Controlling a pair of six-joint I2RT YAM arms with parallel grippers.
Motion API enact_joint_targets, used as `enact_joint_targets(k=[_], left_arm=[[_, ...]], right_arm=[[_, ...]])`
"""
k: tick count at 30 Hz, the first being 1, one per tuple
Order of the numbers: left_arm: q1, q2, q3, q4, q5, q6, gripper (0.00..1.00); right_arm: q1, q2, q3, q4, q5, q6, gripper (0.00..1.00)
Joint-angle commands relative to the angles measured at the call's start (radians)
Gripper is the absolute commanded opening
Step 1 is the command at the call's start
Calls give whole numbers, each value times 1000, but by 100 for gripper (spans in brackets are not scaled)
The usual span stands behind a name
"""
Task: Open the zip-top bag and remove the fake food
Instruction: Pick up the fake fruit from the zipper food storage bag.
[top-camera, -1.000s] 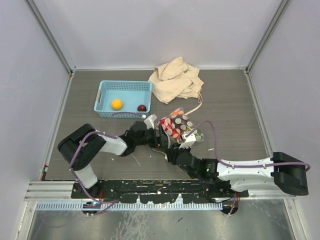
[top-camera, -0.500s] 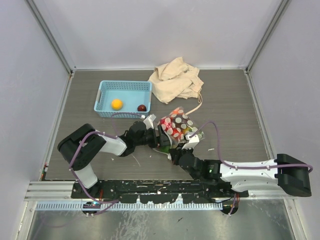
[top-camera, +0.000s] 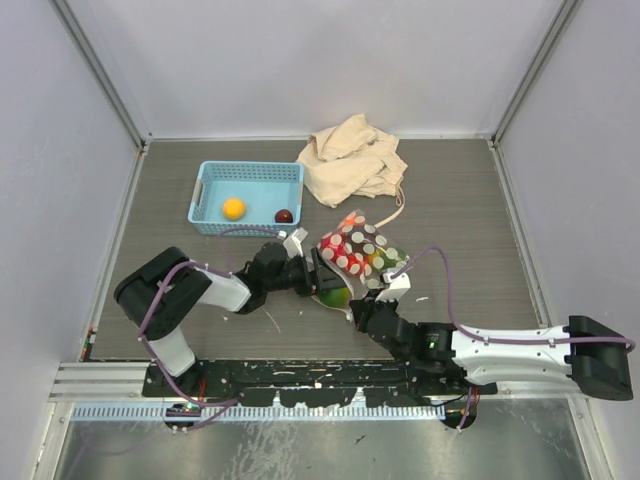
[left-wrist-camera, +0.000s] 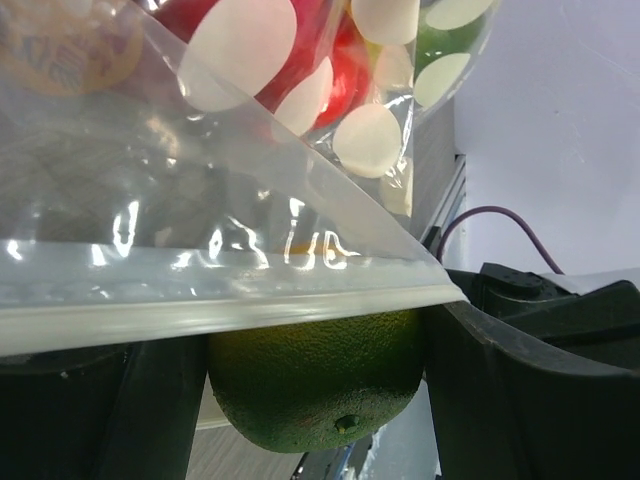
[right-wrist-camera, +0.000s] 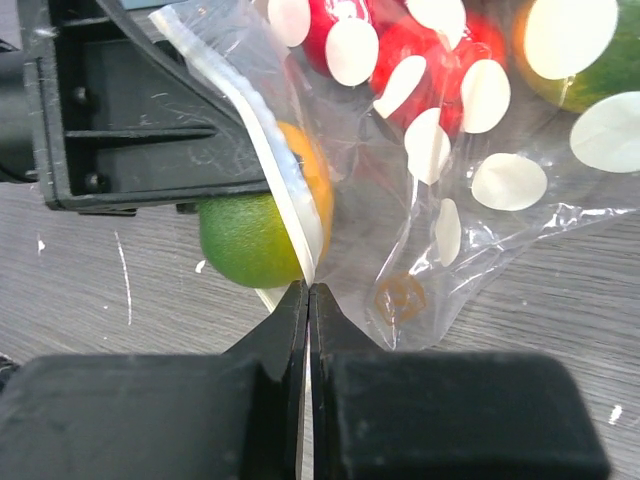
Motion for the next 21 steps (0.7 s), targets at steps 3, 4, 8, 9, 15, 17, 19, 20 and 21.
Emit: enact_joint_targets(k=[3,4,8,9,15,17,19,20,21], left_arm=[[13,-53,-24,102,37,-32,25],[13,-58,-29,102,37,-34,25],[14,-68,-39,138,64,-45,25],[13,-70,-37,143,83,-45,25],[14,-84,-52,131,118,-23,25],[13,-91,-61,129,121,-20,25],[13,-101,-65,120,121,-15,25],[14,-105,-66,112,120,-11,25],[13,-110,-66,106,120,-8,25]], right_arm=[[5,-56,14,-106,121,15,1],[5,-61,12,-107,122,11,1],[5,-53,20,-101,130,-6,1],[4,-45,24,-92,135,-20,1],[-15,-10,49,11,170,-137,1],[-51,-7,52,59,150,-170,1],[-107,3,55,103,99,-199,1],[-135,9,56,124,68,-214,1],[-173,16,57,148,29,-229,1]])
